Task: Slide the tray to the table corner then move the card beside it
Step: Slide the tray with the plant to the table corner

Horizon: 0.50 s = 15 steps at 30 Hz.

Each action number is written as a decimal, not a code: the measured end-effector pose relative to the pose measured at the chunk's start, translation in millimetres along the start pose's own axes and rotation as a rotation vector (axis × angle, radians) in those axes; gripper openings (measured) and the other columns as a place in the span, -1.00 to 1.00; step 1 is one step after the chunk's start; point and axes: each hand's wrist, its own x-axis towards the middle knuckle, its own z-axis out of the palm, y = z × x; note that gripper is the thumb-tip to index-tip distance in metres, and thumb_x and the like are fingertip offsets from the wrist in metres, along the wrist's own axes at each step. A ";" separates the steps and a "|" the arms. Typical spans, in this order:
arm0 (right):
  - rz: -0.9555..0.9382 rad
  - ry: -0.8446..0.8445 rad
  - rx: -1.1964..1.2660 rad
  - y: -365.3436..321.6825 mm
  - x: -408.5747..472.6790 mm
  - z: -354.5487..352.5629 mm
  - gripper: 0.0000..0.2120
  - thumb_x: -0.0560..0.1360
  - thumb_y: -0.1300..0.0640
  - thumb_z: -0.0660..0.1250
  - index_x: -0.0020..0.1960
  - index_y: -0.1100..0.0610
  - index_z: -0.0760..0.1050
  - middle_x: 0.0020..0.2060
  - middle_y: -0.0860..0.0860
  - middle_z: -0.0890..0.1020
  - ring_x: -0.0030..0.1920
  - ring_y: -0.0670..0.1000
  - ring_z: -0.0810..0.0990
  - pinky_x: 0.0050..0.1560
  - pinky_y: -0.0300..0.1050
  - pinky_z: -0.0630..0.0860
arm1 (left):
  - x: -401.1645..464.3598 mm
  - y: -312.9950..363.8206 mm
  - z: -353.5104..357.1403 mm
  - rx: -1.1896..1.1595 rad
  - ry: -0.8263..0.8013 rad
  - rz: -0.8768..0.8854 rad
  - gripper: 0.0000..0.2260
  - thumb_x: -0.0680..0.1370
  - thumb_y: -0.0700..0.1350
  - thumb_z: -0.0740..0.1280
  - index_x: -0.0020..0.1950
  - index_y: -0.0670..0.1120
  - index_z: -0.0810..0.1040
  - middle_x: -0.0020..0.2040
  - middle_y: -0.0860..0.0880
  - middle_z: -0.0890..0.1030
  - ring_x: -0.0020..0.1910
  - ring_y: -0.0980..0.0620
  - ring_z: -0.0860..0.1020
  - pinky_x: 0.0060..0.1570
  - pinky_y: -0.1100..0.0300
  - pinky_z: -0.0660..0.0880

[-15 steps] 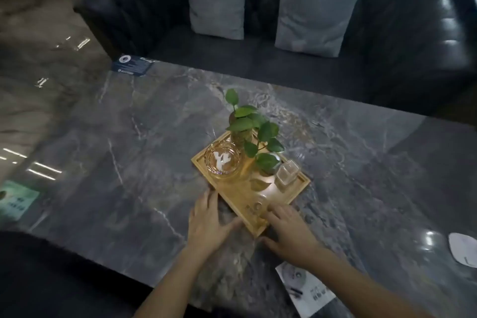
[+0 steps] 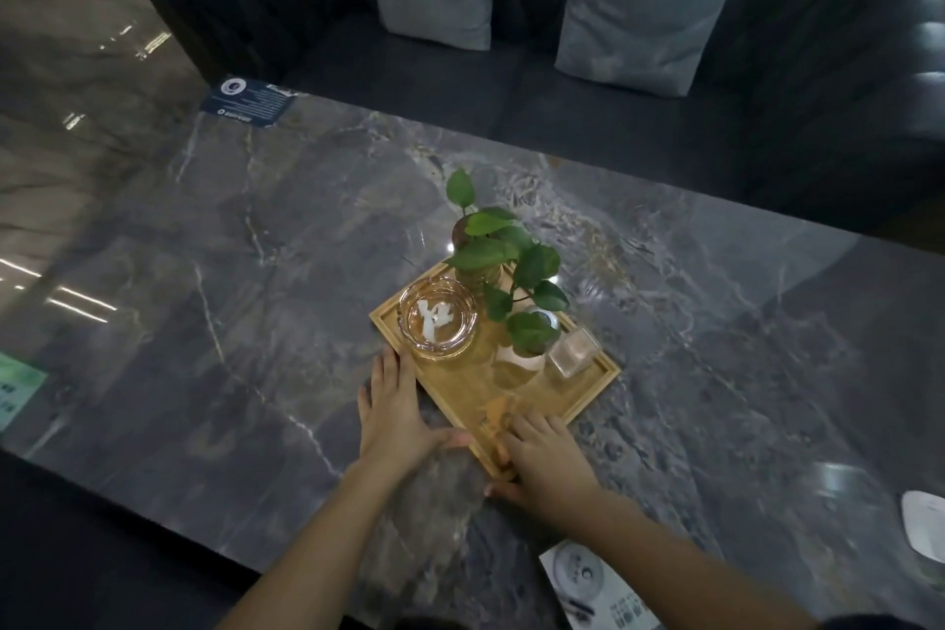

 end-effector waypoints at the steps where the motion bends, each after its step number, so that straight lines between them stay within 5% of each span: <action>1: 0.002 0.002 0.004 1.4 -0.4 1.6 -0.50 0.46 -0.22 0.30 0.24 0.09 0.47 0.28 0.06 0.48 0.27 0.12 0.37 0.27 0.04 0.28 | 0.2 1.3 -1.2 -0.005 -0.006 -0.007 0.42 0.03 0.46 0.50 0.62 -0.08 -0.22 0.64 -0.14 -0.20 0.61 -0.13 -0.21 0.56 -0.18 -0.09; 15: -0.013 0.080 0.008 14.9 -4.4 6.7 -0.56 0.40 -0.26 0.31 0.06 0.07 0.56 0.04 0.07 0.59 0.09 0.14 0.50 0.11 0.06 0.42 | 2.9 17.2 -0.2 -0.025 -0.029 -0.041 0.47 -0.01 0.42 0.55 0.61 -0.11 -0.22 0.64 -0.17 -0.18 0.61 -0.13 -0.20 0.56 -0.18 -0.08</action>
